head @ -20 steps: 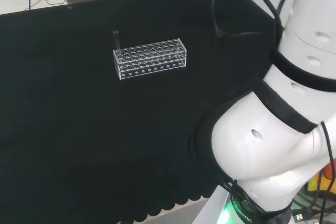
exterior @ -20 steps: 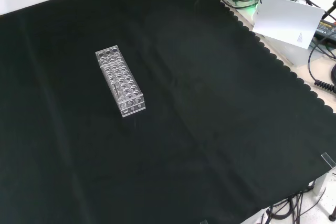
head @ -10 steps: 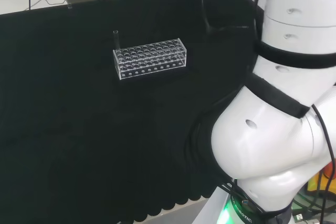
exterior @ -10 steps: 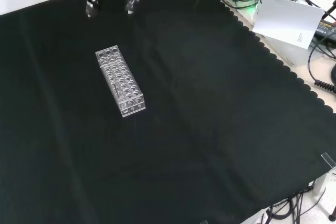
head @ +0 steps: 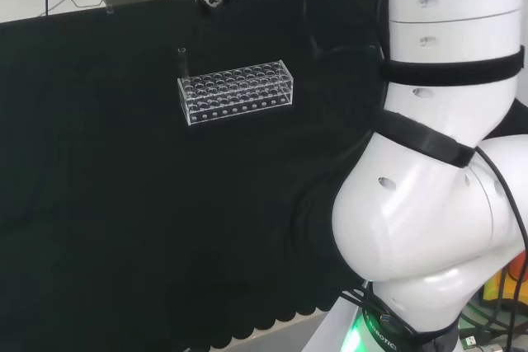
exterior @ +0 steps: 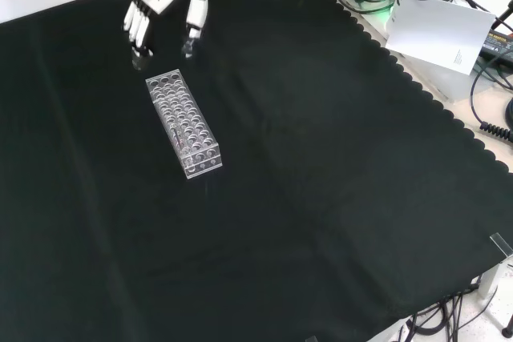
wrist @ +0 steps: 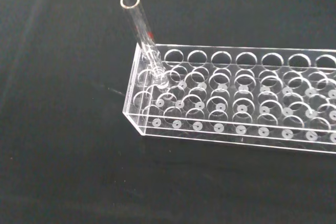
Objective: Pick up the test tube.
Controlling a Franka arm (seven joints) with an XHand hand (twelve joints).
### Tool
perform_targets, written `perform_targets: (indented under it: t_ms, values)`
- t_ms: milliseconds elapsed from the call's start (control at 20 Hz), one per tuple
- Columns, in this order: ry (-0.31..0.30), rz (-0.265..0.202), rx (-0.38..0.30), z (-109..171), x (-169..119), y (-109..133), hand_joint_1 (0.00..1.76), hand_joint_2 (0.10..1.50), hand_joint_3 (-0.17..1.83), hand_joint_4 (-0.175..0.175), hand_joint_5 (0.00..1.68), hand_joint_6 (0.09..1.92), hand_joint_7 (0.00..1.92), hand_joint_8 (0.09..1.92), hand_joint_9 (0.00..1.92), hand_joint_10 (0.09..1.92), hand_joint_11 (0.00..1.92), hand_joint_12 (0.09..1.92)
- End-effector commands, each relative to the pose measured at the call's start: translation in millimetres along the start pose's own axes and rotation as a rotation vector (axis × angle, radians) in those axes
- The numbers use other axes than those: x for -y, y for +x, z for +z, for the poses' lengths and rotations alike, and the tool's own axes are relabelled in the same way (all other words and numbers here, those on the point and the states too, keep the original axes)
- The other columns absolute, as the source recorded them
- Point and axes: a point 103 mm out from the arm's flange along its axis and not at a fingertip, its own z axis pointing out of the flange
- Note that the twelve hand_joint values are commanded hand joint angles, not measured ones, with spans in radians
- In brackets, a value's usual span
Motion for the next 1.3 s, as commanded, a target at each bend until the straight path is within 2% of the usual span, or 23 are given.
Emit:
perform_targets:
  t_ms: [50, 200, 300, 800, 1300]
  values:
    - [0.049, -0.013, 0.046, 17.2, -34.0, 20.7, 0.83, 1.12, -0.17, -0.153, 0.44, 0.24, 0.54, 0.95, 0.56, 0.86, 0.37, 1.45]
    - [0.064, -0.017, 0.066, 23.9, -47.6, 27.9, 0.83, 1.12, -0.17, -0.153, 0.37, 0.43, 0.54, 0.95, 0.56, 0.86, 0.37, 1.45]
    - [0.071, -0.016, 0.076, 28.6, -55.0, 32.3, 0.84, 1.12, -0.17, -0.153, 0.34, 0.49, 0.53, 0.96, 0.56, 0.86, 0.37, 1.45]
    - [0.137, 0.008, 0.125, 55.6, -81.7, 41.4, 0.87, 1.12, -0.17, -0.153, 0.33, 0.53, 0.52, 0.96, 0.57, 0.87, 0.38, 1.45]
    - [0.212, 0.048, 0.101, 90.3, -87.0, 36.9, 0.89, 1.12, -0.17, -0.152, 0.33, 0.55, 0.52, 0.97, 0.56, 0.87, 0.38, 1.45]
